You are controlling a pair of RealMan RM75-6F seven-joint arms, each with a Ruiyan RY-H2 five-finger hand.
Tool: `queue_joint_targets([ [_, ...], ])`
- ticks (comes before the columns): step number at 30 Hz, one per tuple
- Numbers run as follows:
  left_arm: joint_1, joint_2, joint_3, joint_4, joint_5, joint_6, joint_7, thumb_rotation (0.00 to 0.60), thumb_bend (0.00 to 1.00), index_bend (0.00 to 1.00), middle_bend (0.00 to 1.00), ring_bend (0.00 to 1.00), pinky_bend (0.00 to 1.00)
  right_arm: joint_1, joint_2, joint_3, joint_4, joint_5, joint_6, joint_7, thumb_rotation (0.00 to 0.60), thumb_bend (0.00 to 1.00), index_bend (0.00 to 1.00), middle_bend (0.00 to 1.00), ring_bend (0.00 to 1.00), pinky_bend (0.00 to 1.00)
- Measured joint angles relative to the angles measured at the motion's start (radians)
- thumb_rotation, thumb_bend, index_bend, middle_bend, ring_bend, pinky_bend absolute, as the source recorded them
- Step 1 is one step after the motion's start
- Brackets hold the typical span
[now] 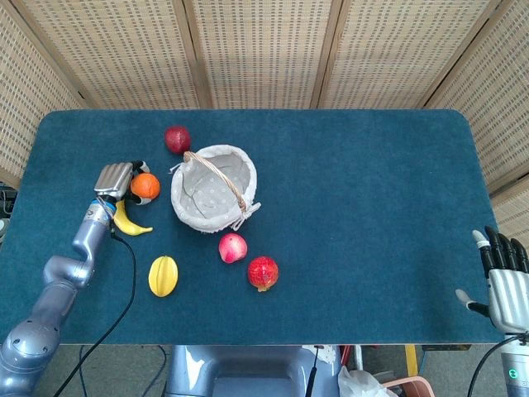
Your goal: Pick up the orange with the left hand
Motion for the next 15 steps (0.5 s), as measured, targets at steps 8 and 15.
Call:
queue_joint_targets([
  [8,0.084,0.141,0.007,-0.092,0.018,0.276,-0.137,0.6,0.15,0.54,0.57,0.44,0.56,-0.007,0.009,-0.014,-0.013,-0.042,0.022,0.012,0.6,0.0,0.0,0.0,0.0,0.0],
  [15,0.172,0.319,0.039,-0.369,0.072,0.511,-0.204,0.6,0.15,0.54,0.57,0.44,0.55,-0.018,0.019,-0.028,-0.023,-0.079,0.045,0.028,0.6,0.0,0.0,0.0,0.0,0.0],
])
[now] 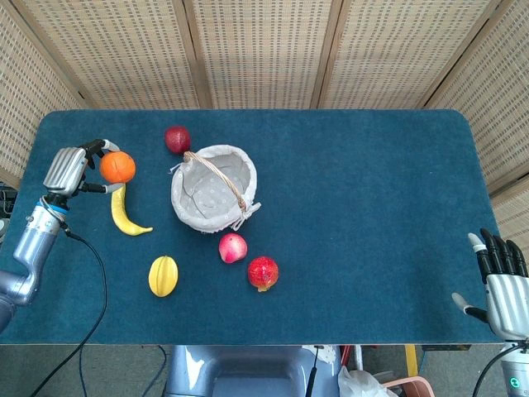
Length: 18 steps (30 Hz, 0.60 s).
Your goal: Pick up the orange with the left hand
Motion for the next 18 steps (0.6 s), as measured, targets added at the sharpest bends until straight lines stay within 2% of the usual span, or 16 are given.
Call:
queue_joint_targets([
  [6,0.031,0.099,0.015,-0.267,0.033,0.065,0.068,0.6,0.15,0.54,0.57,0.44,0.55,-0.004,0.005,-0.003,-0.001,-0.009,0.008,0.01,0.6,0.0,0.0,0.0,0.0,0.0],
  [9,0.016,0.09,0.0,-0.322,0.026,0.057,0.134,0.6,0.14,0.54,0.55,0.44,0.54,-0.006,0.008,-0.003,-0.001,-0.009,0.01,0.016,0.6,0.0,0.0,0.0,0.0,0.0],
  [11,-0.007,0.055,-0.015,-0.336,0.017,0.036,0.158,0.6,0.09,0.51,0.49,0.42,0.49,-0.007,0.01,-0.001,0.0,-0.005,0.013,0.021,0.6,0.0,0.0,0.0,0.0,0.0],
  [12,-0.016,0.04,-0.019,-0.34,0.013,0.027,0.165,0.6,0.04,0.45,0.41,0.37,0.41,-0.008,0.012,0.0,0.0,-0.003,0.013,0.024,0.6,0.0,0.0,0.0,0.0,0.0],
  [14,-0.04,0.014,-0.029,-0.354,0.004,-0.003,0.188,0.6,0.0,0.27,0.21,0.18,0.21,-0.01,0.014,0.002,0.003,0.003,0.015,0.032,0.6,0.0,0.0,0.0,0.0,0.0],
  [15,-0.05,0.006,-0.032,-0.364,0.001,-0.019,0.2,0.6,0.0,0.14,0.1,0.08,0.1,-0.011,0.015,0.003,0.004,0.005,0.016,0.035,0.6,0.0,0.0,0.0,0.0,0.0],
  [16,-0.063,0.0,-0.035,-0.379,-0.002,-0.039,0.21,0.6,0.0,0.05,0.03,0.02,0.03,-0.012,0.016,0.003,0.005,0.007,0.016,0.038,0.6,0.0,0.0,0.0,0.0,0.0],
  [18,-0.075,-0.003,-0.038,-0.402,-0.004,-0.057,0.217,0.6,0.0,0.0,0.0,0.0,0.0,-0.014,0.019,0.003,0.006,0.008,0.017,0.044,0.6,0.0,0.0,0.0,0.0,0.0],
])
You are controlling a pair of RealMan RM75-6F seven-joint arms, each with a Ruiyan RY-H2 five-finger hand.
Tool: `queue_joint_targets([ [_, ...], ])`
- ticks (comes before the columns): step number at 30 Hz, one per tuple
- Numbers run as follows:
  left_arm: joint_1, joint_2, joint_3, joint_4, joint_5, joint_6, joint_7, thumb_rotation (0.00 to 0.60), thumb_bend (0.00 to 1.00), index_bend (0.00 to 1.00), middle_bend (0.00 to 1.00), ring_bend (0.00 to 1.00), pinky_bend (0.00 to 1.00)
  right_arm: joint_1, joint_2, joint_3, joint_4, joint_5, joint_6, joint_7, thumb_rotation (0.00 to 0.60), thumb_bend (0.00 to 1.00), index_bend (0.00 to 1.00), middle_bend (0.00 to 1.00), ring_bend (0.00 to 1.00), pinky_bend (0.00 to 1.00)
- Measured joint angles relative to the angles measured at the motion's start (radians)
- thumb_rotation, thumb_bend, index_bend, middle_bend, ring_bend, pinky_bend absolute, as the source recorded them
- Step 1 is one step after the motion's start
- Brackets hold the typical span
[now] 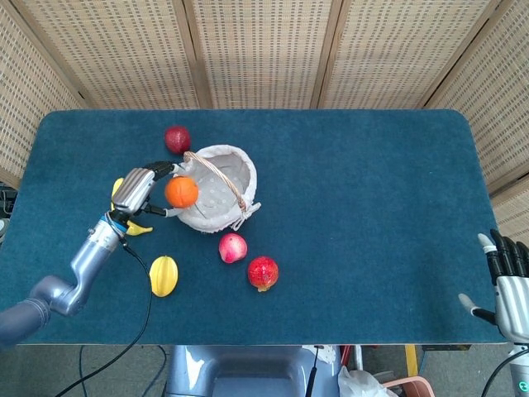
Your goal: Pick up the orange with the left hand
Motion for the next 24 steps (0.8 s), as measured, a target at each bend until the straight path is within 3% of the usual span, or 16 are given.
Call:
queue_joint_targets([
  [6,0.02,0.033,-0.006,-0.054,0.011,0.069,-0.014,0.6,0.0,0.0,0.0,0.0,0.0,-0.008,0.006,-0.002,0.0,-0.008,0.013,0.013,0.6,0.0,0.0,0.0,0.0,0.0],
  [13,0.134,0.213,0.01,-0.221,0.015,0.196,0.02,0.6,0.0,0.0,0.0,0.0,0.0,-0.014,0.009,-0.012,-0.007,-0.043,0.027,0.016,0.6,0.0,0.0,0.0,0.0,0.0],
  [18,0.24,0.327,0.039,-0.397,-0.051,0.233,0.202,0.6,0.0,0.0,0.0,0.0,0.0,-0.016,0.01,-0.021,-0.011,-0.064,0.032,0.016,0.6,0.0,0.0,0.0,0.0,0.0],
  [24,0.39,0.406,0.085,-0.617,-0.163,0.331,0.542,0.6,0.0,0.0,0.0,0.0,0.0,-0.012,0.01,-0.025,-0.003,-0.076,0.023,0.027,0.6,0.0,0.0,0.0,0.0,0.0],
])
